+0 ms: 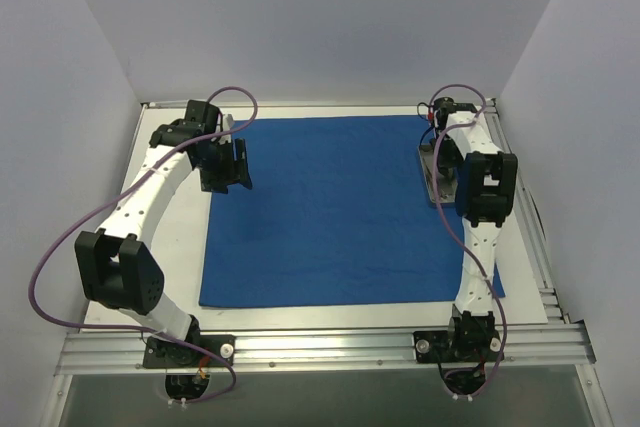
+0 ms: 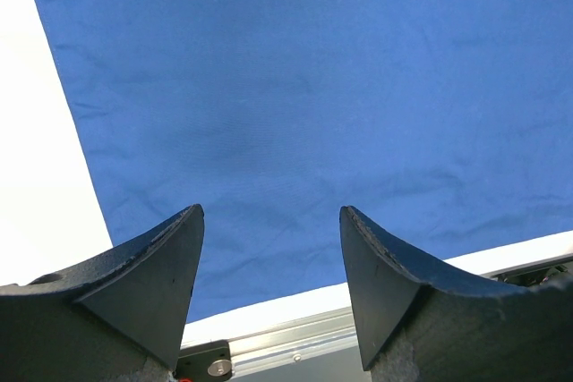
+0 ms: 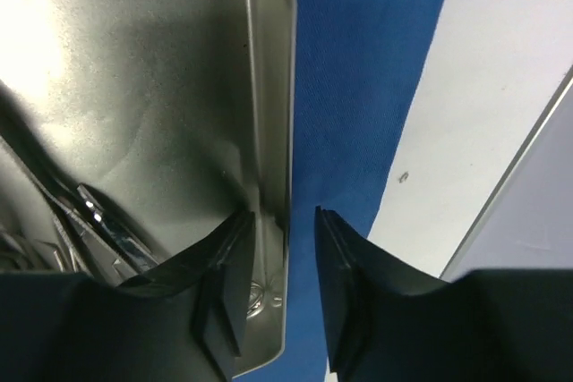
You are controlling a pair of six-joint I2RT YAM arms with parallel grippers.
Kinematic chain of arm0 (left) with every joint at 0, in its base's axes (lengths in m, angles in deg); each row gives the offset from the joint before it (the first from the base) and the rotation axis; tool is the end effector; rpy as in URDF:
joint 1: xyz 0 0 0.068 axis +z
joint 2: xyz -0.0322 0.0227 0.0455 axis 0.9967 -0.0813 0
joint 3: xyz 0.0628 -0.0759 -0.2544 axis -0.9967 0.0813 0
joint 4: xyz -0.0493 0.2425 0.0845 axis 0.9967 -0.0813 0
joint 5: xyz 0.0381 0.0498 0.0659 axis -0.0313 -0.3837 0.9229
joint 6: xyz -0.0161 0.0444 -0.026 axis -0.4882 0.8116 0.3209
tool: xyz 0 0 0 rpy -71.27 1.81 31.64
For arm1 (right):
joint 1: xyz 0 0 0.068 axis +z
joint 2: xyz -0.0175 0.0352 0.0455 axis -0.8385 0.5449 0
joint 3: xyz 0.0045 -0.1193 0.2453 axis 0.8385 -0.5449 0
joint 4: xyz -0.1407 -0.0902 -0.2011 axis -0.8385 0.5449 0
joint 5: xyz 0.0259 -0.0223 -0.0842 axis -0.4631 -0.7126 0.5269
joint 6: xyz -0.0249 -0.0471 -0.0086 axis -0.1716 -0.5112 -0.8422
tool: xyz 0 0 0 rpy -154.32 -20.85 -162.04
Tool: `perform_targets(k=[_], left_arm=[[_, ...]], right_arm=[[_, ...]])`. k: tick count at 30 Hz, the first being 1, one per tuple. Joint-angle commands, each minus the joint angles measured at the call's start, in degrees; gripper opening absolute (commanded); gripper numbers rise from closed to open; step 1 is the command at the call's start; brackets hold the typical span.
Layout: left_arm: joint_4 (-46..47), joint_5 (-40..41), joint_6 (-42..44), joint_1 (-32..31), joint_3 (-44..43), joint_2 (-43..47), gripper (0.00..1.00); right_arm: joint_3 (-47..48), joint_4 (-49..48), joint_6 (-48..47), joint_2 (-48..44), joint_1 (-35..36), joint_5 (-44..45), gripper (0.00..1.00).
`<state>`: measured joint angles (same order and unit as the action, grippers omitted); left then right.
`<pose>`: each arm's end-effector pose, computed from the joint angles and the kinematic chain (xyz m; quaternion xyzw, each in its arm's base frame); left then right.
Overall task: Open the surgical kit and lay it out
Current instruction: Adjust the container in the surgical kit, then pick up the medical item from the container.
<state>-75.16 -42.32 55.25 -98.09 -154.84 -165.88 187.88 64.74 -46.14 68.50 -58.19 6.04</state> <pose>0.3153 -0.0768 0.3171 -0.0427 0.9699 -0.1356 0.1980 0.5042 -0.0191 0.1601 -0.0485 0.9722 -0.1357 0.1846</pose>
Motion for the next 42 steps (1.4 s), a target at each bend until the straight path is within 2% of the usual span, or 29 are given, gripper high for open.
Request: perform_targets(k=[1, 4, 10, 12, 15, 19, 22, 42], left_arm=[[0.49, -0.19, 0.61, 0.01, -0.95, -0.56, 0.71], [0.41, -1.33, 0.08, 0.01, -1.12, -1.17, 0.71], [-0.38, -0.98, -0.18, 0.10, -2.18, -1.70, 0.71], [-0.39, -0.89, -0.36, 0.18, -2.27, -1.79, 0.71], [-0.56, -0.98, -0.88, 0.19, -2.53, -1.97, 0.71], [-1.17, -0.98, -1.32, 0.19, -2.97, -1.97, 0.71], [-2.05, -0.37, -1.41, 0.19, -3.24, -1.88, 0.71], [-2.49, -0.19, -2.99, 0.19, -4.64, -4.34, 0.71]], right_arm=[[-2.45, -0.73, 0.40, -4.00, -0.37, 0.98, 0.35], [-3.24, -2.05, 1.89, -6.46, 0.16, 3.70, 0.42], [-3.77, -3.90, 3.65, -13.05, 4.36, 6.52, 0.45], [-5.26, -5.04, 4.61, -14.73, 4.99, 4.08, 0.45], [-9.91, -7.85, 5.41, -17.80, 5.69, -0.15, 0.41], [-16.06, -10.58, 6.46, -17.55, 5.61, -3.76, 0.30], [-18.01, -13.03, 6.73, -17.63, 5.61, -4.73, 0.28], [-21.53, -18.40, 5.41, -12.63, 3.23, -9.73, 0.25]])
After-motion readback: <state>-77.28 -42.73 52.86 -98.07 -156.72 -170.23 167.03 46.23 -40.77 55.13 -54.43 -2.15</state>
